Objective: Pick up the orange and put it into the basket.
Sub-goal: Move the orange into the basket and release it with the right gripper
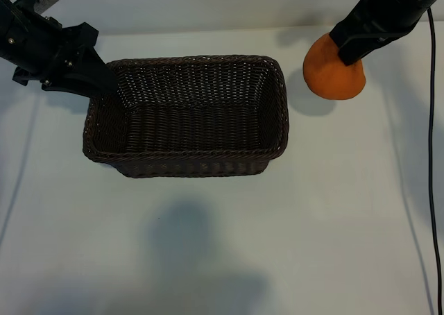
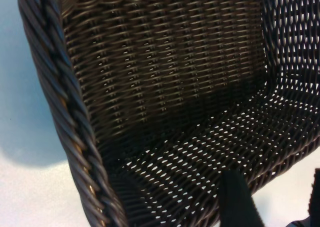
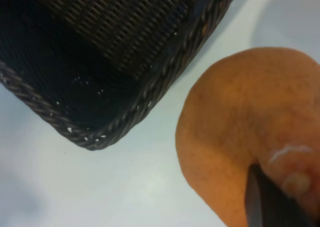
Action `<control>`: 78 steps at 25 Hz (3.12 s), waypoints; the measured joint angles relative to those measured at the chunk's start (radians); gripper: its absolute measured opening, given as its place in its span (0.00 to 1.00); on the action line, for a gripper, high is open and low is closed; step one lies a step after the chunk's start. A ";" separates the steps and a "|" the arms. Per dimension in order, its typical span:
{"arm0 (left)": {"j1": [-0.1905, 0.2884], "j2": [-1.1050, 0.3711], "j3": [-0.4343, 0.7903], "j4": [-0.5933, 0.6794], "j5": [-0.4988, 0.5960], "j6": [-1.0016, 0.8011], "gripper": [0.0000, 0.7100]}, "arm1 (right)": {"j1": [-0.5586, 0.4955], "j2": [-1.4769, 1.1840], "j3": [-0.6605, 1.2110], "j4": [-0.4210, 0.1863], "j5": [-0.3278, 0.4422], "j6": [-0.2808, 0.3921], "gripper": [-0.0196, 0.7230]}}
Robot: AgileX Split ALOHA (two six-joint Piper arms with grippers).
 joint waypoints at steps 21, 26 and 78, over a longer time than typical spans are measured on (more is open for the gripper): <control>0.000 0.000 0.000 0.000 0.003 -0.002 0.57 | 0.021 0.000 0.000 0.131 -0.011 0.027 0.09; 0.000 0.000 0.000 0.000 0.000 -0.002 0.57 | 0.069 0.000 -0.006 0.135 -0.053 0.034 0.09; 0.000 0.000 0.000 -0.003 0.004 0.000 0.57 | 0.329 0.264 -0.038 0.138 -0.346 0.058 0.09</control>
